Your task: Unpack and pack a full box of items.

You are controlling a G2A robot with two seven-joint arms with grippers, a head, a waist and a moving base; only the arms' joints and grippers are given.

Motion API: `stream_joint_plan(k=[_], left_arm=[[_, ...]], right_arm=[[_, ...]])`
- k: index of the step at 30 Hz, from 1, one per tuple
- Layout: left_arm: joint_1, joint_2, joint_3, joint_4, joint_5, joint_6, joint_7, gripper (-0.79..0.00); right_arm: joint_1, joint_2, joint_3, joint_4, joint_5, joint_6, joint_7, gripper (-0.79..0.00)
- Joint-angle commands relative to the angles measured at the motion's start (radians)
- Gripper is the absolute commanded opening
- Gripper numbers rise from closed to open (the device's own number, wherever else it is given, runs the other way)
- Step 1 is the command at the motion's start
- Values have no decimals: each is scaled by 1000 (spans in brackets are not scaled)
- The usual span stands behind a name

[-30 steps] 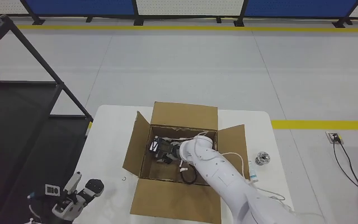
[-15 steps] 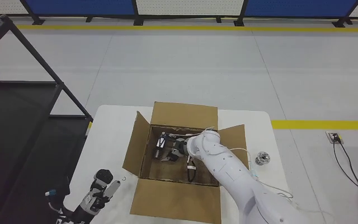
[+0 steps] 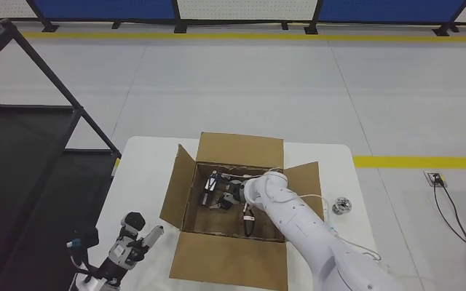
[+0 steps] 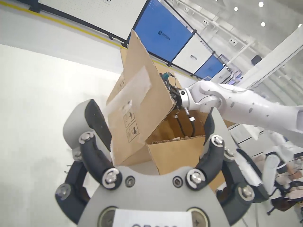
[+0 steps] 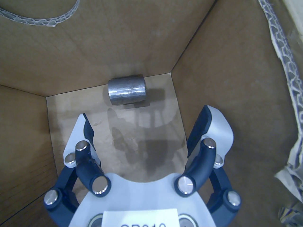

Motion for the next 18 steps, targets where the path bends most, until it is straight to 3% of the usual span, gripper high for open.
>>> stream_joint_plan(k=[1, 3, 4, 18], left_arm=[[5, -1, 25, -6, 87, 5, 35, -120], [9, -2, 42, -12, 147, 11, 62, -453], [11, -2, 48, -13, 170, 17, 77, -496], [-42, -8, 146, 18, 352, 162, 186, -603]], right_arm=[[-1, 4, 4, -7, 4, -4, 6, 0], [-2, 8, 8, -14, 4, -7, 12, 0], [-3, 10, 10, -17, 6, -10, 14, 0], [-23, 31, 31, -56, 5, -35, 41, 0]])
